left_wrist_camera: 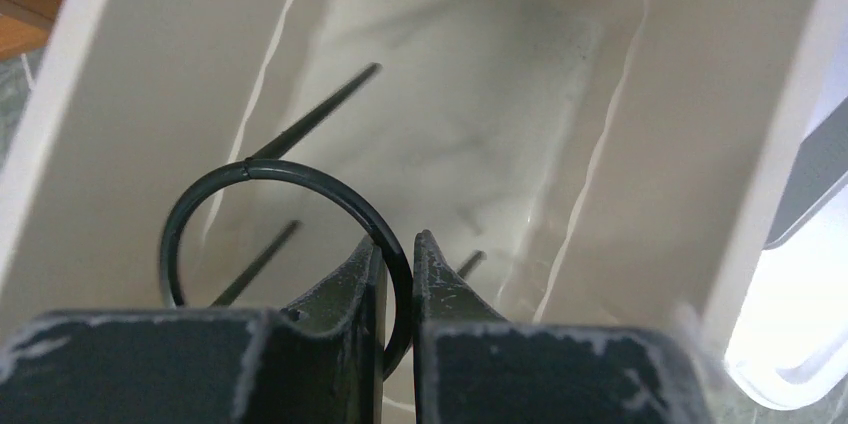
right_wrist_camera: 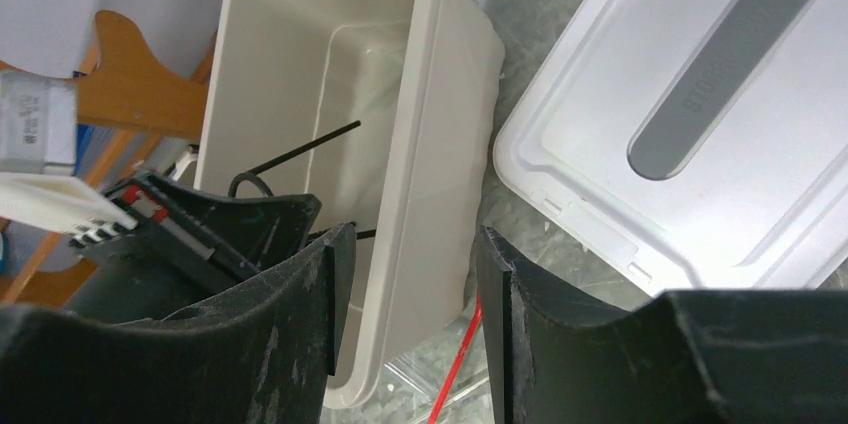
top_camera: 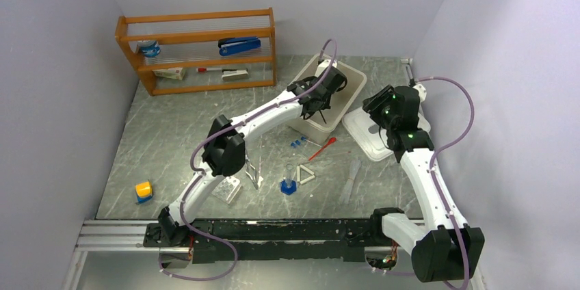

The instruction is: Organize the chemistry lab equipment

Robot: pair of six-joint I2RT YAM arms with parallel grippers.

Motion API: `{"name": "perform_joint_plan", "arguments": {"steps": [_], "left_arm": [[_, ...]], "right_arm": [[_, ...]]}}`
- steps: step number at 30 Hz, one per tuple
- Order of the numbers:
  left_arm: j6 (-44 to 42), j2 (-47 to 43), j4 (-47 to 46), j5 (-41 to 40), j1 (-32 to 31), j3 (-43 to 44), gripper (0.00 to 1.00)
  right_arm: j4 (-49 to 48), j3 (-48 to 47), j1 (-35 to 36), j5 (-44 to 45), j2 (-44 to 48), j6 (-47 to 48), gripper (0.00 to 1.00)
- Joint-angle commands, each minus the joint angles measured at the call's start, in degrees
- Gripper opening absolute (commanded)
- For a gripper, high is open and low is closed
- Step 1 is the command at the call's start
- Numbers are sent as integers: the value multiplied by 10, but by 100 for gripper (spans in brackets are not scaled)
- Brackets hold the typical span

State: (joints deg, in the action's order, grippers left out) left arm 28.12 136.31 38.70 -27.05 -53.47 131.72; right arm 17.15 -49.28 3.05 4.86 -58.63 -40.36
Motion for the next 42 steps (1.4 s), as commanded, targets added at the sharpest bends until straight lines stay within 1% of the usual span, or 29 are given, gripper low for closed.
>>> {"name": "perform_joint_plan", "arguments": {"steps": [1, 2, 6, 7, 10, 14, 18, 21, 24, 26, 27, 30, 33, 34, 35, 37, 39, 42], "left_arm": [[6, 6, -37, -16, -4, 5, 5], [5, 9, -39, -12, -3, 8, 10], [3, 9, -45, 1, -2, 22, 41], [1, 6, -50, 4, -1, 22, 46], [-2, -5, -57, 21, 5, 22, 53], [-13, -37, -74, 45, 13, 12, 57], [-35, -95, -92, 73, 17, -6, 63], [-55, -149, -61, 63, 24, -22, 69], [-55, -232, -44, 65, 42, -93, 72], [-49, -296, -33, 49, 58, -159, 79], [-43, -329, -30, 42, 67, -193, 81], [-30, -427, -19, 66, 105, -292, 81], [-31, -531, -30, 64, 125, -388, 82], [-29, -559, -42, 64, 130, -433, 82], [-31, -585, -51, 69, 131, -454, 83], [-32, -627, -81, 79, 132, -533, 82], [-30, -653, -103, 84, 133, -590, 82], [-27, -664, -121, 89, 134, -644, 81]], "right_arm": [[19, -6, -5, -14, 1, -6, 51], [26, -10, -5, -15, -1, -5, 51], [47, -23, -5, -16, -2, -6, 52], [50, -25, -5, -14, -2, -5, 52], [65, -39, -5, -3, -9, 2, 53], [68, -55, -4, -8, -21, 27, 53], [72, -88, 3, -35, -46, 62, 54], [80, -124, 34, -30, -73, 85, 55], [77, -151, 94, 11, -100, 104, 57], [75, -168, 136, 31, -128, 119, 60], [76, -177, 151, 33, -144, 125, 61], [87, -204, 185, 44, -201, 138, 66], [97, -218, 203, 60, -240, 155, 68], [99, -221, 205, 57, -253, 160, 68], [101, -224, 207, 52, -264, 166, 68], [105, -232, 212, 46, -287, 178, 67], [110, -239, 217, 38, -309, 189, 65], [113, -247, 221, 35, -337, 197, 63]]}}
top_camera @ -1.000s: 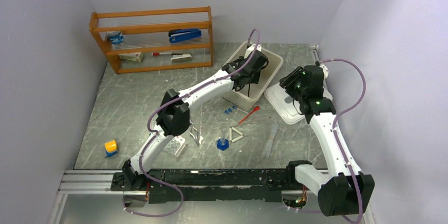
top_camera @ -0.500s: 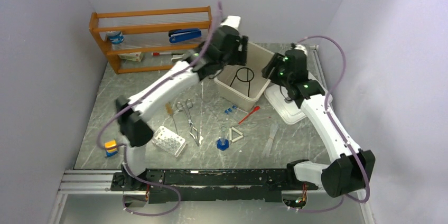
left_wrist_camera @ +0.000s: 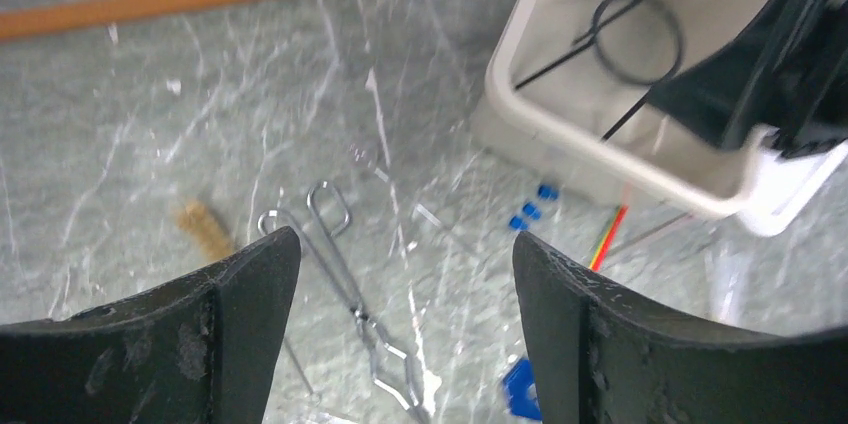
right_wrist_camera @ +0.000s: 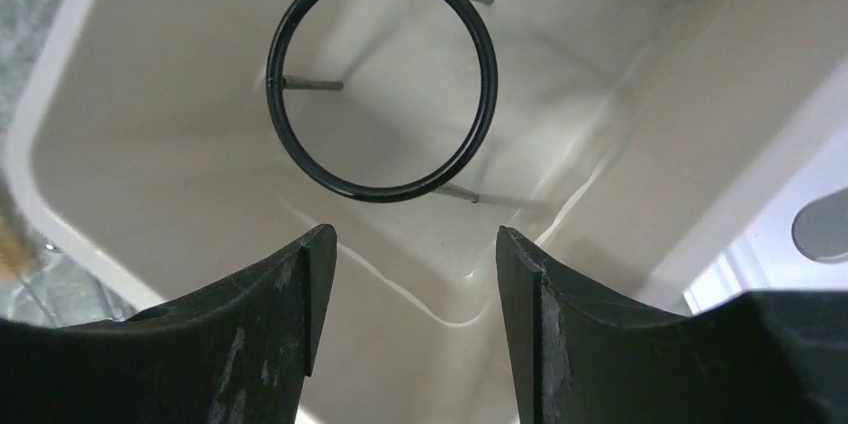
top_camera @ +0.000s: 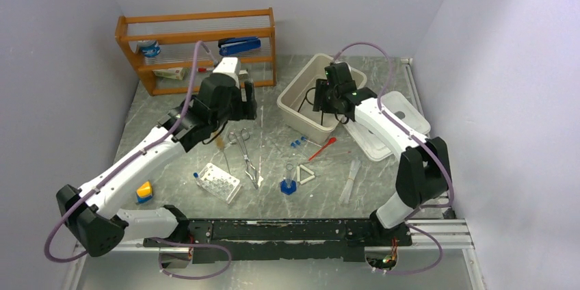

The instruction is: Organize the chemistry lab equipment

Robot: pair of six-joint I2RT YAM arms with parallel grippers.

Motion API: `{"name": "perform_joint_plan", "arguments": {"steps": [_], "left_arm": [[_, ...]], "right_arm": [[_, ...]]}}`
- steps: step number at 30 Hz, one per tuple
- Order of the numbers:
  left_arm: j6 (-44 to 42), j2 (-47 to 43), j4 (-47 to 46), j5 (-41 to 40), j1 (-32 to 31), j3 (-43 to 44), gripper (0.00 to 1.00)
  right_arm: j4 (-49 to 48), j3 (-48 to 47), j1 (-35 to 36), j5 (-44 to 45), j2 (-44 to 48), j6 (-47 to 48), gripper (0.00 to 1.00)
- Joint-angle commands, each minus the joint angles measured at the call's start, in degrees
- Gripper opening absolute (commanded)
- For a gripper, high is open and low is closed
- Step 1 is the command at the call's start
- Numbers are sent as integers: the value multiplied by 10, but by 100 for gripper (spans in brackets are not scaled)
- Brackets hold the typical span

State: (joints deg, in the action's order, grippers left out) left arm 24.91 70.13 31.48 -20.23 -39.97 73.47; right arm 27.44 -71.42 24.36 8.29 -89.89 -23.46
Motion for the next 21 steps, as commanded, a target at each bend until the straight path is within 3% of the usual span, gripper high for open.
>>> {"name": "perform_joint_plan", "arguments": {"steps": [1, 10, 21], "left_arm": [[5, -1, -50, 22, -1, -69, 81], [-13, 39, -73, 48, 0, -100, 80], [-23, 63, -82, 50, 0, -106, 79]], "right_arm": [[9, -28, 8, 7, -33, 30, 62], [-25, -83, 8, 78, -118, 70, 46], [-82, -112, 0, 72, -185, 166, 39]]}}
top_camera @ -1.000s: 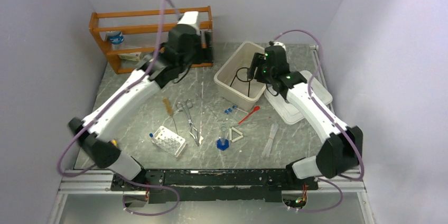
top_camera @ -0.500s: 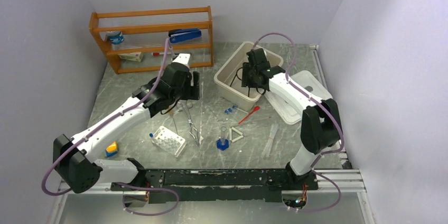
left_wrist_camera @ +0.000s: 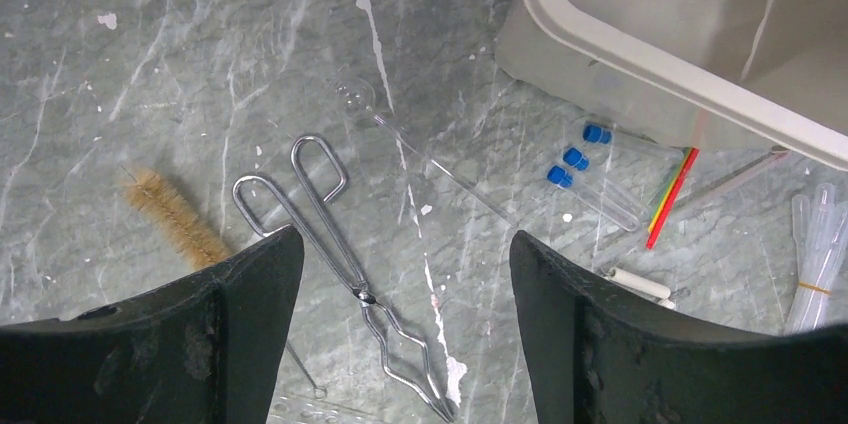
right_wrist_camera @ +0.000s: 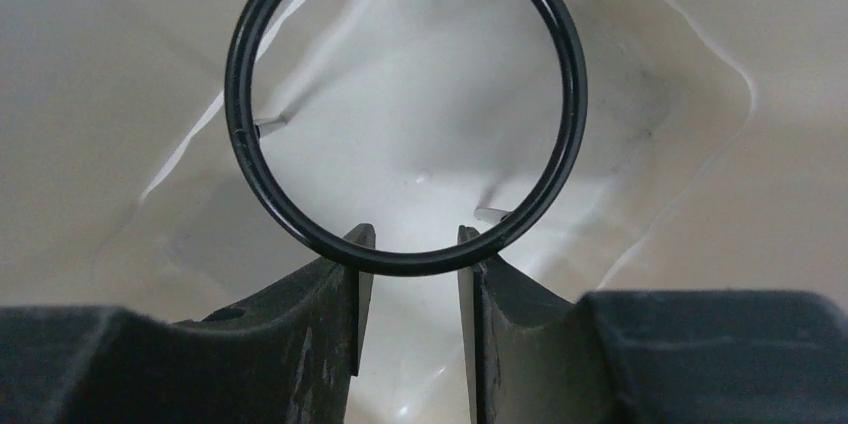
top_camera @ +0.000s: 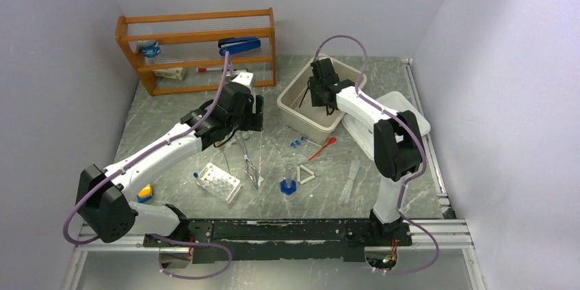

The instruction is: Organize the chemistry lab equipment

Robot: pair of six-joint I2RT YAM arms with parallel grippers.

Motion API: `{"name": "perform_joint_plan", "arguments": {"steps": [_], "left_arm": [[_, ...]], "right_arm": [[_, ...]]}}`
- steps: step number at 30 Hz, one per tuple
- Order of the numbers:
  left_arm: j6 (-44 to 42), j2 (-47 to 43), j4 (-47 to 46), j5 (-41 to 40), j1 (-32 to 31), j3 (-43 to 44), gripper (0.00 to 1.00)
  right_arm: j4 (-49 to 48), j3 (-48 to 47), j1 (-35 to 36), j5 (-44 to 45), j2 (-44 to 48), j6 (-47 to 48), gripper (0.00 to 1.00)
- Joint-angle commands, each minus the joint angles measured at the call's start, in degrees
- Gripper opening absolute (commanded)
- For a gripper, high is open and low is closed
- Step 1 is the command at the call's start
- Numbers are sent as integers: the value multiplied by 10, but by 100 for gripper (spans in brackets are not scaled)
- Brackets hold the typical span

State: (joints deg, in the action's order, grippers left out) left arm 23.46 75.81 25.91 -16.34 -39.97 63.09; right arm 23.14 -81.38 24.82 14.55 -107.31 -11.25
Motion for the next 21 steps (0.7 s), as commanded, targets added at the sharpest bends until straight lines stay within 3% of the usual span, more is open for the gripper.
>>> {"name": "perform_joint_plan", "arguments": {"steps": [1, 5, 11, 21], "left_arm": [[-8, 8, -26, 13, 0, -2, 79], [-8, 14, -25, 15, 0, 1, 79], [-5, 17, -23, 17, 0, 8, 78], [7, -18, -39, 40, 0, -13, 81]], "right_arm": [[-44, -10, -5, 14, -11, 46, 39], [-58, -1, -13, 15, -7, 43, 42], [-41, 2, -13, -16, 46, 14, 65], [14, 46, -12, -84, 203, -43, 72]]}}
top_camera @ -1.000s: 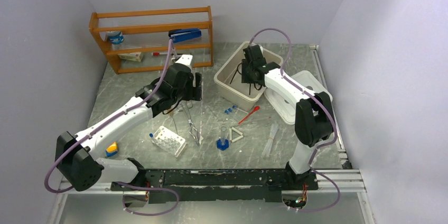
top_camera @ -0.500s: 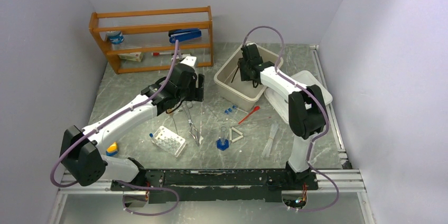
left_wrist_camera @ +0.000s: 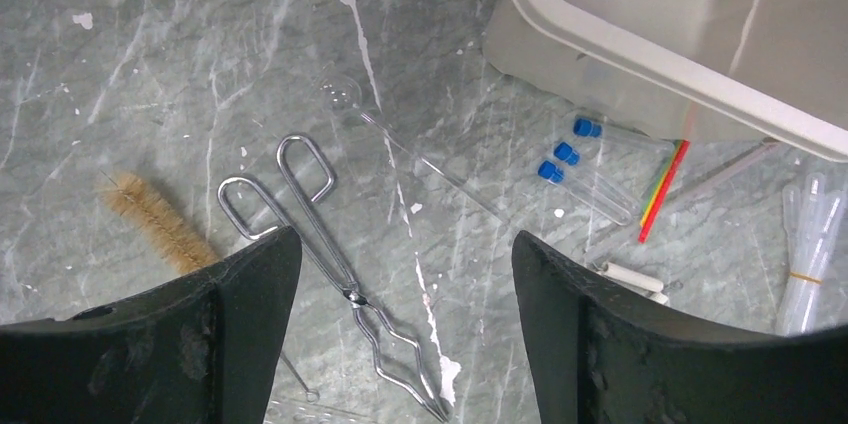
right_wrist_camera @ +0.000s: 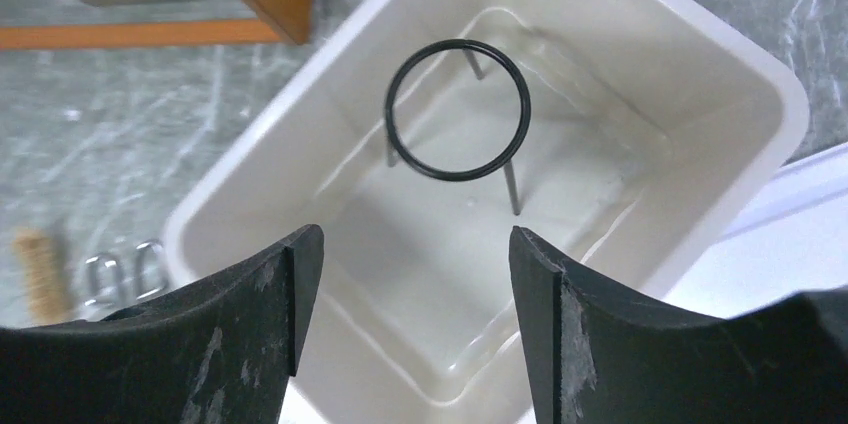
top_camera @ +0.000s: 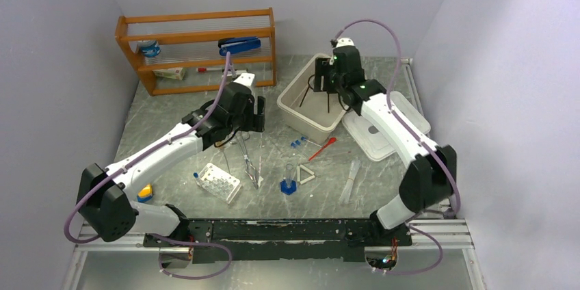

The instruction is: Organize the chemistry lab equipment

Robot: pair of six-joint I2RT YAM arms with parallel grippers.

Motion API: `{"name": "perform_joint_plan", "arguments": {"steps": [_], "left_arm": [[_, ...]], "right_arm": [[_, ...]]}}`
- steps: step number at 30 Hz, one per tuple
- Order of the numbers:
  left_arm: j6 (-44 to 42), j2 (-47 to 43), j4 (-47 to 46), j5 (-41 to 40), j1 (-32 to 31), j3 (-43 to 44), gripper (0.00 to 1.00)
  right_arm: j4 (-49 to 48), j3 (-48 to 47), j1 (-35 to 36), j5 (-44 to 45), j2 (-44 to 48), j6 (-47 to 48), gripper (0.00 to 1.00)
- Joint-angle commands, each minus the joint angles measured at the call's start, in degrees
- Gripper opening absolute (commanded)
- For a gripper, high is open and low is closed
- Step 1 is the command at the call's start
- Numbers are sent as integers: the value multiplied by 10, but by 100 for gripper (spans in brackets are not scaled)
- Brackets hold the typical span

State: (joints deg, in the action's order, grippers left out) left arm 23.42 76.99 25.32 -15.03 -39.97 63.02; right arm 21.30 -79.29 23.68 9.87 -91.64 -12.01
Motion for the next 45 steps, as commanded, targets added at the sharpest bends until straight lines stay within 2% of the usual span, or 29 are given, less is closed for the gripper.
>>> {"name": "perform_joint_plan", "arguments": {"steps": [1, 2, 4, 9, 13, 17, 19, 22, 27, 31, 36, 39, 40, 45], "left_arm": [[4, -40, -46, 43, 0, -21, 82], [-4, -53, -60, 71, 0, -31, 84], [-20, -76, -96, 118, 0, -55, 93], [-76, -115, -148, 295, -5, -93, 94], [-95, -154, -221, 412, -48, -159, 92], [-109, -172, -268, 363, -122, -205, 94], [-117, -171, -283, 335, -151, -223, 91], [-127, -179, -353, 288, -190, -269, 89], [-157, -171, -430, 209, -219, -323, 88], [-218, -135, -501, 231, -230, -352, 82], [-272, -93, -603, 240, -232, -385, 70], [-286, -71, -650, 231, -232, -395, 56], [-288, -68, -660, 234, -233, -394, 51], [-323, -44, -654, 253, -235, -377, 38]], "right_arm": [[40, 34, 1, -54, 60, -45, 72], [46, 44, 3, -70, 75, -51, 72], [54, 76, 13, -82, 114, -64, 72], [28, 163, 16, -123, 204, -120, 72], [5, 213, 16, -142, 250, -149, 72], [-20, 256, 16, -153, 286, -170, 72], [-32, 276, 16, -154, 300, -191, 72], [-77, 329, 15, -159, 327, -243, 72], [-119, 381, 15, -165, 348, -275, 72], [-123, 382, 15, -163, 344, -264, 72], [-133, 386, 15, -166, 345, -254, 71], [-136, 388, 15, -166, 347, -249, 71], [-136, 389, 15, -164, 347, -248, 71], [-132, 387, 15, -159, 348, -238, 71]]}}
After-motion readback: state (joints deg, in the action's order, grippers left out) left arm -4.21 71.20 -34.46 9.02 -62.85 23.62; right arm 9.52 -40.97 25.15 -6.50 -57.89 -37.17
